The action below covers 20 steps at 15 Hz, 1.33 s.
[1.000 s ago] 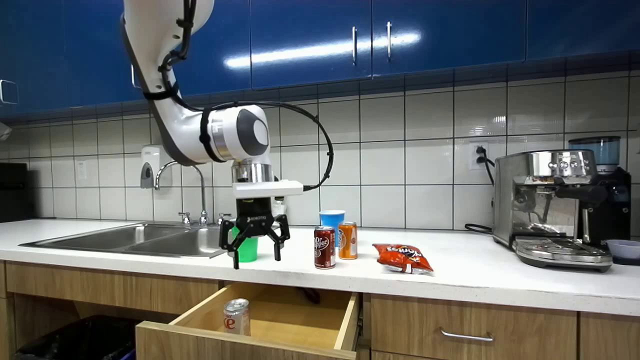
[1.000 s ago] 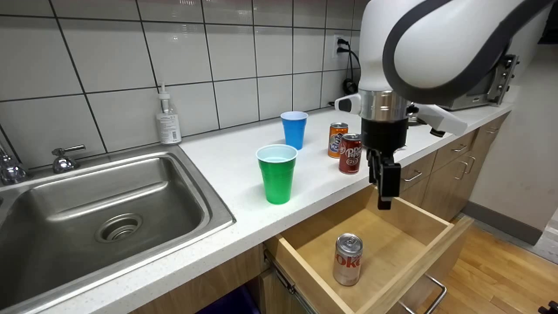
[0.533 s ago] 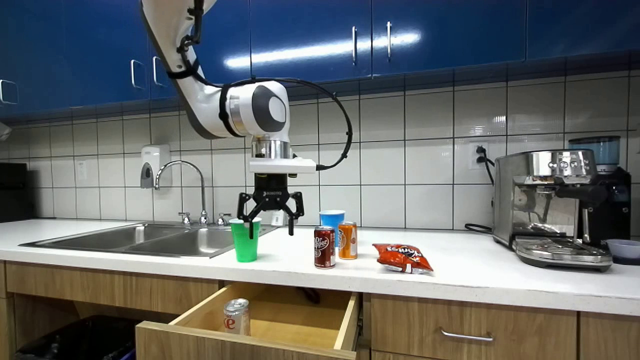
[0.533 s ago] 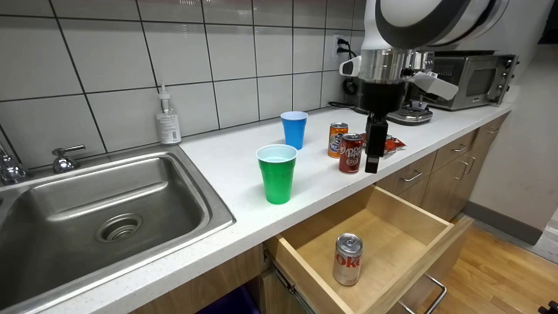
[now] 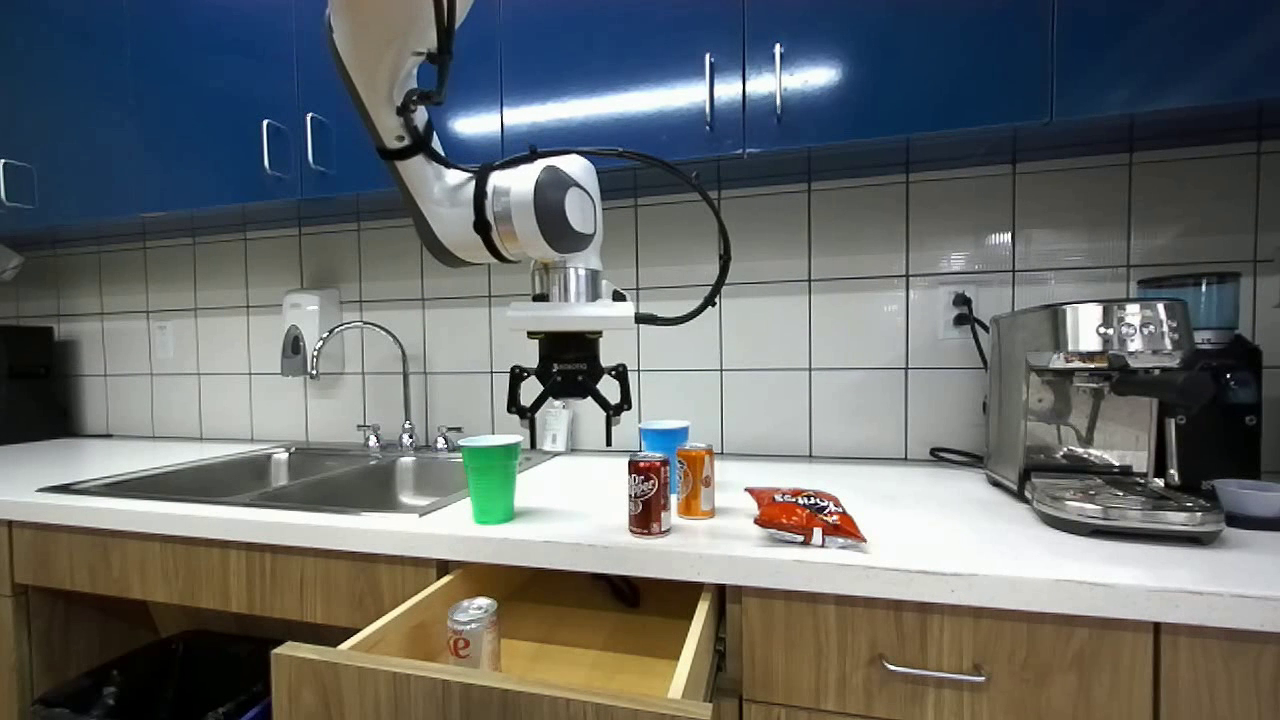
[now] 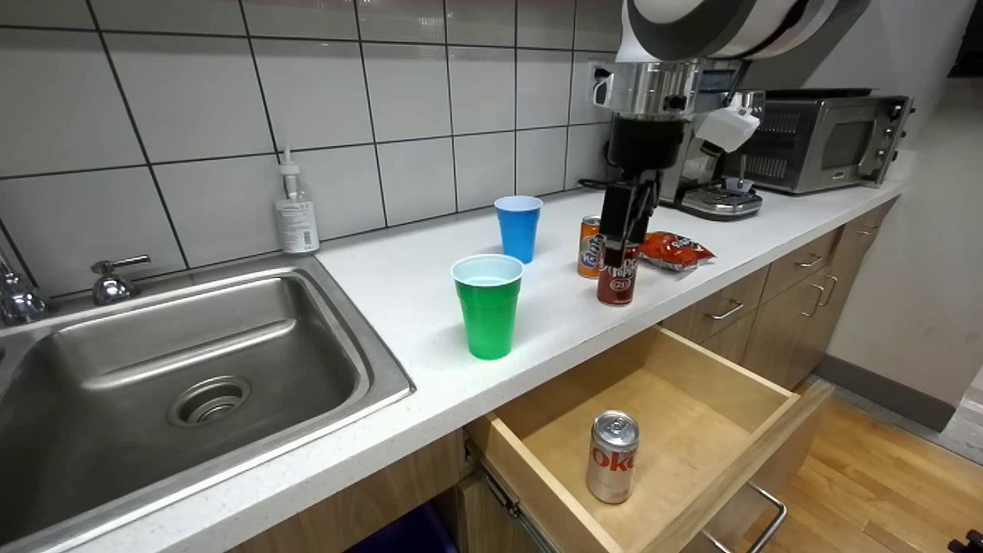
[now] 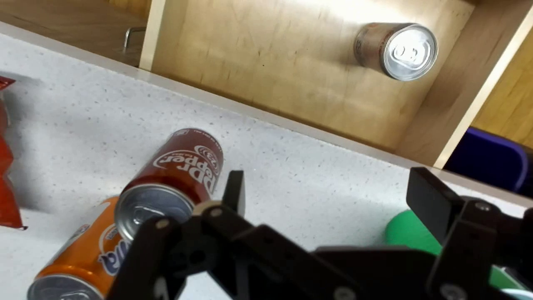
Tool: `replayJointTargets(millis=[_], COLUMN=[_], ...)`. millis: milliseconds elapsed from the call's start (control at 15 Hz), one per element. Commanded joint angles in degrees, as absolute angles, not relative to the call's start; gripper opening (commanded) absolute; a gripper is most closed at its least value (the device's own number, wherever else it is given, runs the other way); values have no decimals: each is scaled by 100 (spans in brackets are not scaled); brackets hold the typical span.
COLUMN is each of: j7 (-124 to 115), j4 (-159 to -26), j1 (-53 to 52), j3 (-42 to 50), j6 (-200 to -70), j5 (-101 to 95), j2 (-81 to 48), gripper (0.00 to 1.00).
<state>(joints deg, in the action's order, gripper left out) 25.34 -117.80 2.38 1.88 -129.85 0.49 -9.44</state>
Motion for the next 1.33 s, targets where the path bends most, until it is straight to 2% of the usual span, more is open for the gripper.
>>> replayJointTargets(millis=[0,667,1267], j7=[1685,573,917], j4=[-11079,-10250,-10147], j1=[261,339,576], j3=[209,376,431], j6=[-12640,-12022,-12103], j5=[-59,11,45], j2=[-1402,-1794,-1858], gripper=[100,100,100])
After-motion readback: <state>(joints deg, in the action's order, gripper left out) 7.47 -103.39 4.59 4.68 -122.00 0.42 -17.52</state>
